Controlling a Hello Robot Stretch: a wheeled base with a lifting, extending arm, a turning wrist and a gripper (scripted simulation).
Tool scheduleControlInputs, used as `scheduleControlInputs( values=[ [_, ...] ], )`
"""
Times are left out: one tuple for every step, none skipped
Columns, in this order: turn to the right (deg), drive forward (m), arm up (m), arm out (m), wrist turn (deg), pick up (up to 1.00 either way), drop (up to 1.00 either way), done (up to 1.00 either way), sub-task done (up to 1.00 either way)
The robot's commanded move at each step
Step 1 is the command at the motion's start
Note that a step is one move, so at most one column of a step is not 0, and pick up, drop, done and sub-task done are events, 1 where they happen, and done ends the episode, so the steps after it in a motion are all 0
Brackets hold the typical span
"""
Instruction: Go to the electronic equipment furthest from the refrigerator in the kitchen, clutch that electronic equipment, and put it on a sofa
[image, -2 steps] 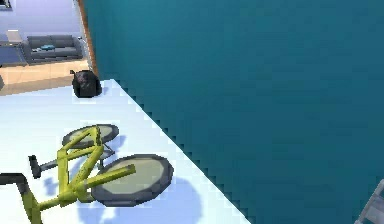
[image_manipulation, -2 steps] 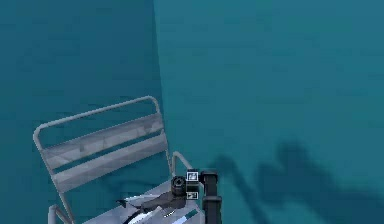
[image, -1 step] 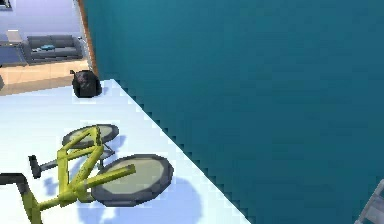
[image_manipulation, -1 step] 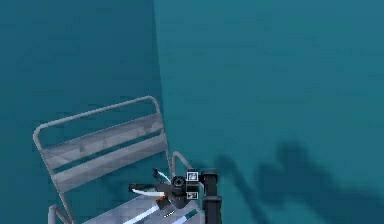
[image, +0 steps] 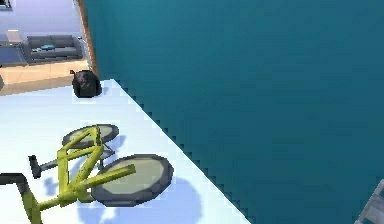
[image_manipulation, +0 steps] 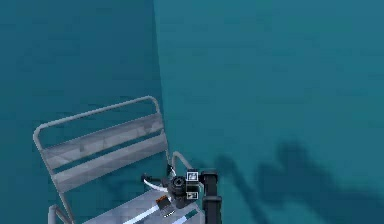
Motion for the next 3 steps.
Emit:
scheduleControlInputs(
  values=[
    [0.0,0.00,-0.30,0.00,0.0,0.00,0.00,0.00,0.00],
    [0.0,0.00,0.00,0.00,0.0,1.00,0.00,0.00,0.00],
    [0.0,0.00,0.10,0.00,0.0,0.00,0.00,0.00,0.00]
  ],
)
